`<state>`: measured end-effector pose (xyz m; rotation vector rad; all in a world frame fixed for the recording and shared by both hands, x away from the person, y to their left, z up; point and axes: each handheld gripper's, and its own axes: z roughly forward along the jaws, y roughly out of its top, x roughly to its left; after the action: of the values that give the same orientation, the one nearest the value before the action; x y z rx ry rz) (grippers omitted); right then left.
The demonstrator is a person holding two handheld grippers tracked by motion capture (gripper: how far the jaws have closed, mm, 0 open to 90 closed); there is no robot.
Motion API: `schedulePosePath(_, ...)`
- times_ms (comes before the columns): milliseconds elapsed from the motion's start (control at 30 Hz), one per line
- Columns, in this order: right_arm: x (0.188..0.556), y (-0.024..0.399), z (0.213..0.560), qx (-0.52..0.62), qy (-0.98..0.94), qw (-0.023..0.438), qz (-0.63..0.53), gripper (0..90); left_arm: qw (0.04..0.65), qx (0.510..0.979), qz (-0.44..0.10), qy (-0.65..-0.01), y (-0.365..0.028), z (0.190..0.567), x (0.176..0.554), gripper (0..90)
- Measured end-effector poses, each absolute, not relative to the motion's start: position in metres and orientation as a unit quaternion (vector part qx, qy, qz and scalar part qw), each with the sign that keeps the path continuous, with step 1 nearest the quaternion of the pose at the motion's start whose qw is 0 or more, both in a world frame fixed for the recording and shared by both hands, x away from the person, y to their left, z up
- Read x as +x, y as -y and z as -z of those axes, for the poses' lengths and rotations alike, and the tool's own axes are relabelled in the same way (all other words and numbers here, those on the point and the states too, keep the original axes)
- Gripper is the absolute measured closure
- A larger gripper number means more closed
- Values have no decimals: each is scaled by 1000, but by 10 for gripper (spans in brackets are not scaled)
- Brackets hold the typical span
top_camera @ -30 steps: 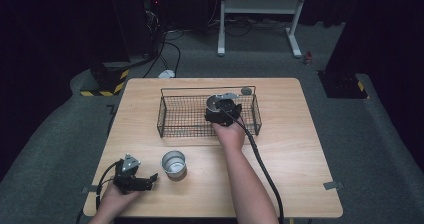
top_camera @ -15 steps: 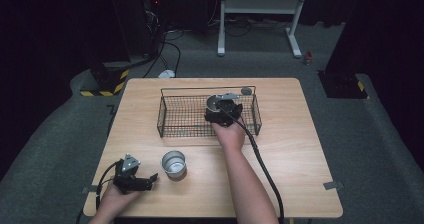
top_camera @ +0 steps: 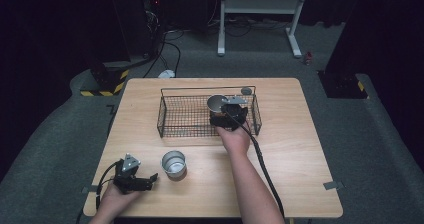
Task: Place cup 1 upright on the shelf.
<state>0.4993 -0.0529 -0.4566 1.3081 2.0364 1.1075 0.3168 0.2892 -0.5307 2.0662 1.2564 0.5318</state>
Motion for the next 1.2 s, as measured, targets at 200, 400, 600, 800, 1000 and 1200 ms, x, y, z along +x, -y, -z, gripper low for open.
schedulePosePath(200, 493, 63, 456, 472, -743, 237, -411, 100, 328, 788, -203, -481, -289, 531, 317, 20)
schedulePosePath(400, 483, 68, 456, 466, -743, 237, -417, 100, 329, 786, -202, -483, -289, 531, 317, 20)
schedulePosePath(600, 470, 75, 453, 458, -745, 237, -423, 101, 329, 786, -201, -483, -288, 531, 317, 20)
schedulePosePath(800, 456, 80, 450, 447, -747, 241, -429, 101, 329, 785, -201, -484, -288, 531, 317, 20)
schedulePosePath(1000, 442, 86, 453, 444, -752, 247, -420, 101, 329, 785, -201, -484, -288, 531, 317, 20)
schedulePosePath(1200, 431, 98, 457, 447, -750, 245, -421, 101, 329, 785, -202, -485, -288, 531, 317, 20)
